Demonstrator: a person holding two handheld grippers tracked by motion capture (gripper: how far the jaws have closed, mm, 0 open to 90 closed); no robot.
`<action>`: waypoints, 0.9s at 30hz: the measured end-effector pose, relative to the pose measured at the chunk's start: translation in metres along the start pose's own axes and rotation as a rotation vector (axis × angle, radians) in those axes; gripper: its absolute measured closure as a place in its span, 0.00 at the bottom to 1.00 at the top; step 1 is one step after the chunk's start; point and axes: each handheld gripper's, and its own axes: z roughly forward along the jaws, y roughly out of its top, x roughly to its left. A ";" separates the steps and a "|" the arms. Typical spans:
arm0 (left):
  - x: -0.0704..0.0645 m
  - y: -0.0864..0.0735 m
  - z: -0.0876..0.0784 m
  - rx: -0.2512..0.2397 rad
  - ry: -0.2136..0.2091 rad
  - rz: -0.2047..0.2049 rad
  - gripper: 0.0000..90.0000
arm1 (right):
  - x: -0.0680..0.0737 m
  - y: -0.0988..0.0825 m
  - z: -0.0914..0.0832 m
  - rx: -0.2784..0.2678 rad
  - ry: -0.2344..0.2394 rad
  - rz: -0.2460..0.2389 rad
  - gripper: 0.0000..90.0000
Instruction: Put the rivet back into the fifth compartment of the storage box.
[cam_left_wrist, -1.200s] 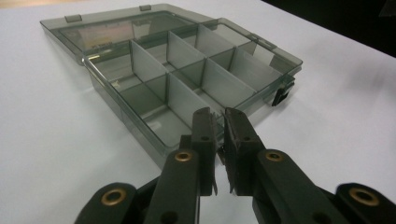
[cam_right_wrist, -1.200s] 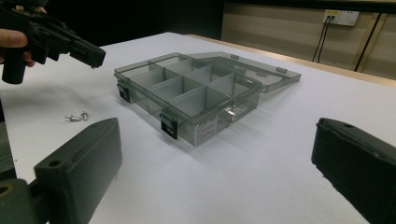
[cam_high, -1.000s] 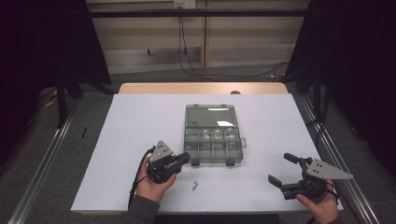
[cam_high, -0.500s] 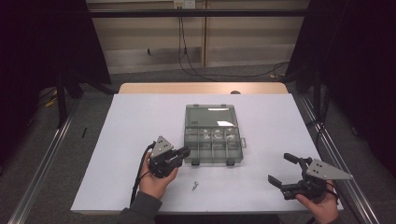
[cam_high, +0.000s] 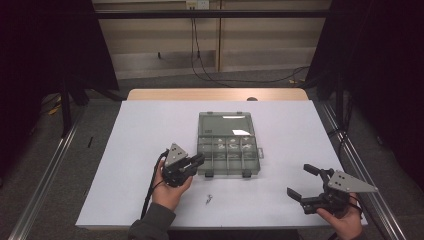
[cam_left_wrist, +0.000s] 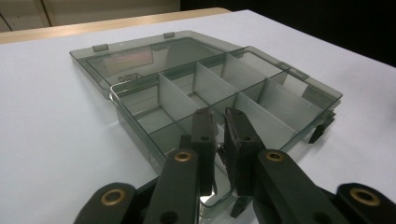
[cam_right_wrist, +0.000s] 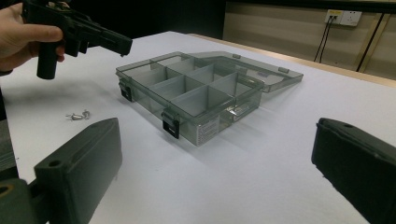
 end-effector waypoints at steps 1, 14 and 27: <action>0.001 0.000 0.002 0.003 0.002 -0.001 0.92 | 0.000 0.000 0.000 0.003 0.006 -0.001 0.01; 0.003 -0.001 0.009 -0.018 0.007 -0.005 0.92 | -0.001 0.000 -0.001 -0.005 0.005 0.003 0.01; 0.003 -0.002 0.011 -0.009 0.012 -0.002 0.89 | -0.001 0.000 -0.001 0.007 0.018 0.003 0.01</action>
